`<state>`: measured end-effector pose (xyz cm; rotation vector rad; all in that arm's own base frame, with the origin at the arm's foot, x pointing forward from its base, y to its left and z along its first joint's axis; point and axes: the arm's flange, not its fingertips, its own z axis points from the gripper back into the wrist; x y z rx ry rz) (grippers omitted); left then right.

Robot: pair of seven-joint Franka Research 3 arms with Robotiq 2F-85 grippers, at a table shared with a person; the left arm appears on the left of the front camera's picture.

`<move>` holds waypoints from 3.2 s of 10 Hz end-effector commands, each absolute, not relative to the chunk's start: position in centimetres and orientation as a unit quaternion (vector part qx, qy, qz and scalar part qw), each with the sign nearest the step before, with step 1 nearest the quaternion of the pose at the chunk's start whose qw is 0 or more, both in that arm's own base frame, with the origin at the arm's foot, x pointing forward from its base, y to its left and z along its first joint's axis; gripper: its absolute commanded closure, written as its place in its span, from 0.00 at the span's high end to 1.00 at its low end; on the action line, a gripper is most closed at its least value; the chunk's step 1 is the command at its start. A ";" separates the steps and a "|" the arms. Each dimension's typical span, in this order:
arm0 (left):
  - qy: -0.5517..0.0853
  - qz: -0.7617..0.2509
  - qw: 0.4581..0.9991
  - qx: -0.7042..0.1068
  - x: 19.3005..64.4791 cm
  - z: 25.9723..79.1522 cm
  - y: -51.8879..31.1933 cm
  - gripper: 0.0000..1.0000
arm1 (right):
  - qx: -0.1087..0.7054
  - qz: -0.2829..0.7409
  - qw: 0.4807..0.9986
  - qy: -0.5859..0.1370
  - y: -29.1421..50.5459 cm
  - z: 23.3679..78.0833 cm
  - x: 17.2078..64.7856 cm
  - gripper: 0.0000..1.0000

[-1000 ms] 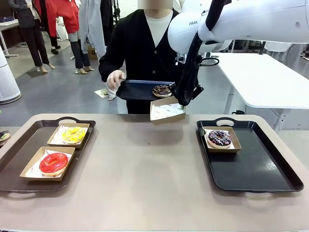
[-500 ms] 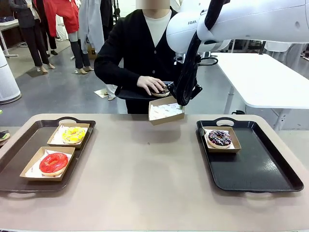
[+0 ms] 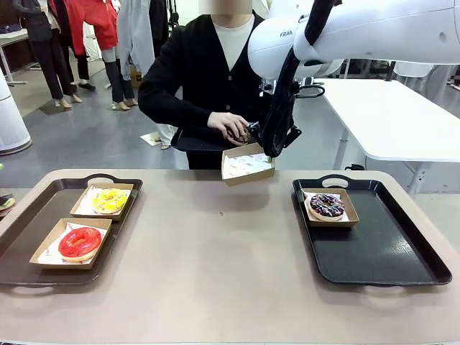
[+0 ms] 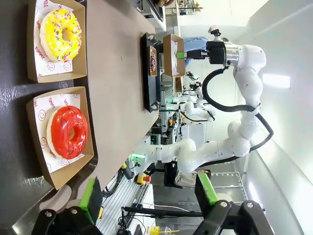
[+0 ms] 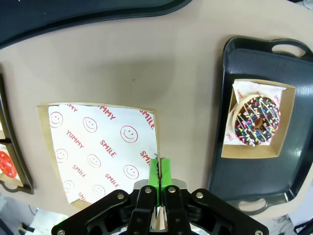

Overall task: Individually package the donuts and arrange them on the tray.
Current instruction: Place the picked Paper togo box on the Handle tray.

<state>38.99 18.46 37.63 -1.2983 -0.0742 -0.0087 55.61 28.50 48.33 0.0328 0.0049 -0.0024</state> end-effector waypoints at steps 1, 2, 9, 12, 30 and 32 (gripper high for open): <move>-0.038 -0.009 0.793 -0.607 38.8 37.7 18.6 1.00 | 0.016 -0.003 1.000 0.001 28.3 48.4 55.3 0.02; -0.038 -0.009 0.793 -0.607 38.8 37.7 18.6 1.00 | 0.016 -0.003 1.000 0.001 28.3 48.4 55.3 0.02; -0.038 -0.009 0.793 -0.607 38.8 37.7 18.6 1.00 | 0.016 -0.003 1.000 0.001 28.3 48.4 55.3 0.02; -0.038 -0.009 0.793 -0.607 38.8 37.7 18.6 1.00 | 0.016 -0.003 1.000 0.001 28.3 48.4 55.3 0.02; -0.038 -0.009 0.793 -0.607 38.8 37.7 18.6 1.00 | 0.016 -0.003 1.000 0.001 28.3 48.4 55.3 0.02; -0.038 -0.009 0.793 -0.607 38.8 37.7 18.6 1.00 | 0.016 -0.003 1.000 0.001 28.3 48.4 55.3 0.02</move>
